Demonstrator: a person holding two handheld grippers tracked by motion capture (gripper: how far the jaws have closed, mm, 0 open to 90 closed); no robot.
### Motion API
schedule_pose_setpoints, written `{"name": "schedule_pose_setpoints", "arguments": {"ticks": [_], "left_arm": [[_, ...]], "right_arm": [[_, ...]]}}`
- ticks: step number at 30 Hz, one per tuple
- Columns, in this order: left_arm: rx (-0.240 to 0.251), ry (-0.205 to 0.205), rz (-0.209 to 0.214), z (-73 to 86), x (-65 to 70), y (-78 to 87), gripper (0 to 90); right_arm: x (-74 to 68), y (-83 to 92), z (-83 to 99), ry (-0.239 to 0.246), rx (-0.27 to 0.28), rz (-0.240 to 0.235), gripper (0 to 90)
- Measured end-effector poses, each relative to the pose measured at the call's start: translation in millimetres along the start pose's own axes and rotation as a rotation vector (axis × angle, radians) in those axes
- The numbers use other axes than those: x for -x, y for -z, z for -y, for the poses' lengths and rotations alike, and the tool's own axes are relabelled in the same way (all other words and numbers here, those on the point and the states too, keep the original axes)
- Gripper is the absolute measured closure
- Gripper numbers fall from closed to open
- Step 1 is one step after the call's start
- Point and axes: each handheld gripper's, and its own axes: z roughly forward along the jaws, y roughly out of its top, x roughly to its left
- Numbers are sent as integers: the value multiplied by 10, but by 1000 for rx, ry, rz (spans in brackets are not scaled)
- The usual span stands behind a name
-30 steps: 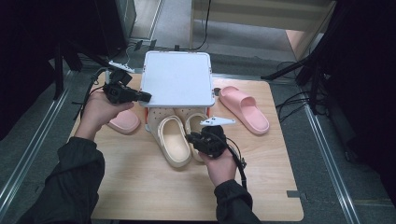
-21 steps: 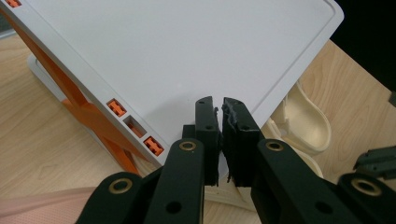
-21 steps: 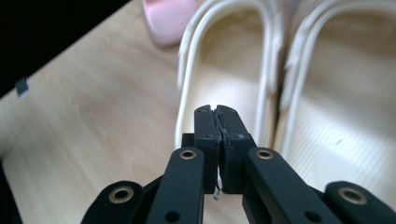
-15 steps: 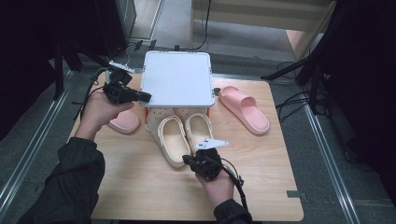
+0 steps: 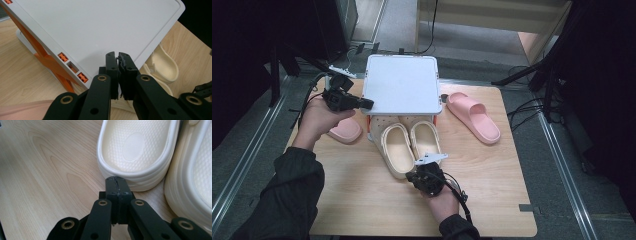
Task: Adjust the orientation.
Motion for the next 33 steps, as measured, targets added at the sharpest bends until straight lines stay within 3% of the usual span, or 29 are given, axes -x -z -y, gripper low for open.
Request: {"name": "schedule_pose_setpoints", "arguments": {"ticks": [15, 24, 33], "left_arm": [[-3, -2, 6, 5, 1, 1, 875], [-7, -4, 5, 4, 6, 3, 878], [-9, -3, 5, 6, 14, 2, 892]], "right_arm": [[-60, -77, -270, -7, 40, -9, 900], [-75, -280, -490, 10, 26, 22, 900], [-6, -499, -654, -9, 87, 56, 900]]}}
